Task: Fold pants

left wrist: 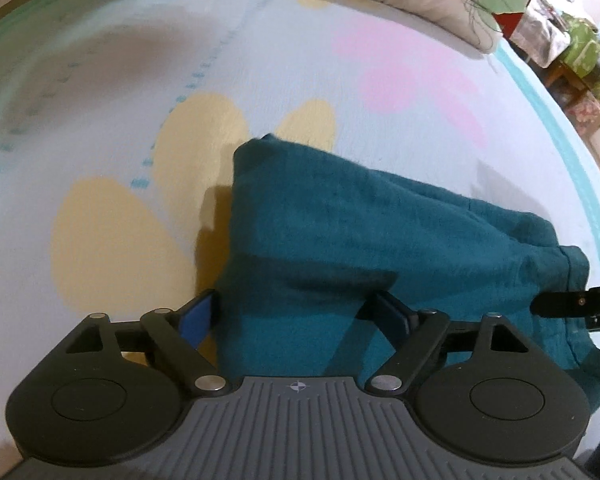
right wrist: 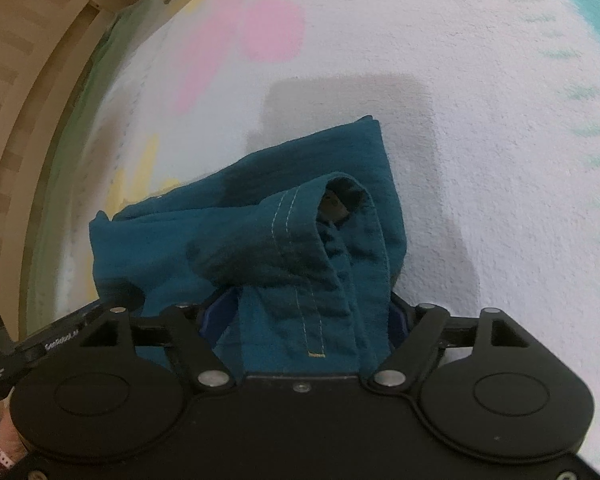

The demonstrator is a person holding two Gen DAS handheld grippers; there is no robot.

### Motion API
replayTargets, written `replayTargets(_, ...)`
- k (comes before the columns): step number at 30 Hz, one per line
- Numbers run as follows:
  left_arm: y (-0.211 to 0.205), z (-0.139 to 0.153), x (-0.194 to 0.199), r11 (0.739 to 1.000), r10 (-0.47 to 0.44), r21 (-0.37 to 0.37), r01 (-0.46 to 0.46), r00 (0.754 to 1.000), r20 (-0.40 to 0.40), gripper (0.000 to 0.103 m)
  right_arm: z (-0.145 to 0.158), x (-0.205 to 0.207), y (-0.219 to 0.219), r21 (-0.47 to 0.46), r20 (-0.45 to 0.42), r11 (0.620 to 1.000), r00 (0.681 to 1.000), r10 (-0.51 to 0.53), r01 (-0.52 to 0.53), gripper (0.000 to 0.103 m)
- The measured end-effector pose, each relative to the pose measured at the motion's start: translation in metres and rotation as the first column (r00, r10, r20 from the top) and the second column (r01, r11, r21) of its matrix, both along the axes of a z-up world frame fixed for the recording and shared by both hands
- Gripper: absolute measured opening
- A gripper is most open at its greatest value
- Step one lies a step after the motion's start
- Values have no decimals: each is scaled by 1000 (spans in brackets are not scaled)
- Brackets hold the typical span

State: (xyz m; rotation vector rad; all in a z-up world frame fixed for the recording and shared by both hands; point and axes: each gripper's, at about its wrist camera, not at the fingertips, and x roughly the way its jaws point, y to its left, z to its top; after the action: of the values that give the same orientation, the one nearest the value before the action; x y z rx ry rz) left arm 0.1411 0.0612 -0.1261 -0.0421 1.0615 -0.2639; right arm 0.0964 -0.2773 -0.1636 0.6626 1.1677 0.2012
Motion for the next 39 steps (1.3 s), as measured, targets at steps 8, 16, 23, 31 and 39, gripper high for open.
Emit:
replayTargets(8, -13, 4, -4, 995, -84, 63, 84, 996, 7, 71, 10, -1, 21, -109, 48, 988, 992, 116, -110, 102)
replayTargets(16, -1, 9, -5, 1000, -21, -12, 21, 1000, 6, 30, 12, -4, 24, -161, 35, 984, 996, 85, -78, 92)
replayTargets(23, -11, 29, -22, 998, -58, 29, 55, 992, 113, 12, 41, -25, 40, -278, 144, 957, 981, 130, -86, 33)
replayTargets(31, 10, 71, -28, 998, 53, -38, -45, 972, 229, 11, 86, -32, 62, -282, 273, 956, 949, 155, -75, 31)
replayTargets(39, 44, 102, 27, 987, 132, 40, -154, 933, 336, 12, 114, 65, 104, -289, 348, 951, 913, 213, -111, 31)
